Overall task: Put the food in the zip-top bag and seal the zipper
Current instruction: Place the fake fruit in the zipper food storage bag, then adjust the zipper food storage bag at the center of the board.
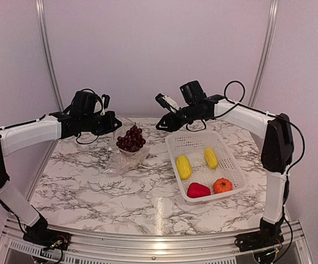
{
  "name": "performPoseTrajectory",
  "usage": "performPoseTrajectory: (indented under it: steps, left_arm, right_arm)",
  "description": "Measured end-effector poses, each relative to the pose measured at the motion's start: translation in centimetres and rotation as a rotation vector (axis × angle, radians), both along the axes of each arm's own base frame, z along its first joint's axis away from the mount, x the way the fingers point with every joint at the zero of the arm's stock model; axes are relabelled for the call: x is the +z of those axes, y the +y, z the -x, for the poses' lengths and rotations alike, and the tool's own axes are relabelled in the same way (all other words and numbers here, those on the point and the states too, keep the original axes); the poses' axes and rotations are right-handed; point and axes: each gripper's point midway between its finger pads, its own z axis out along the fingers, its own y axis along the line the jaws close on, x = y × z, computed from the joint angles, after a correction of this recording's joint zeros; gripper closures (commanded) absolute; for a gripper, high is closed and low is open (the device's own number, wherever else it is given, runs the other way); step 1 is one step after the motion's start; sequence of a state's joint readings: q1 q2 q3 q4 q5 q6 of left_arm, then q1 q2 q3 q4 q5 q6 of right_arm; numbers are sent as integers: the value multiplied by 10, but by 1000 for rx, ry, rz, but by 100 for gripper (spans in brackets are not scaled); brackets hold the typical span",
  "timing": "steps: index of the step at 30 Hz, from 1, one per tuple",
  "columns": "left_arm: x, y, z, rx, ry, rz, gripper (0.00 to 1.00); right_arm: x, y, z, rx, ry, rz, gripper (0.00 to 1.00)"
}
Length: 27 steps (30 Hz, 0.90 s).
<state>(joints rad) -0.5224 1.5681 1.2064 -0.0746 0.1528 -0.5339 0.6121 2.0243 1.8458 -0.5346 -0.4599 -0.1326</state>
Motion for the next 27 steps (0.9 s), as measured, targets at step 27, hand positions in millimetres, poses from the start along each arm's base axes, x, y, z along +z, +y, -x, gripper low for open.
performPoseTrajectory:
  steps: [27]
  left_arm:
    - [0,-8,5,-38,18,47,100]
  right_arm:
    - [-33,59,21,143,230,-123,76]
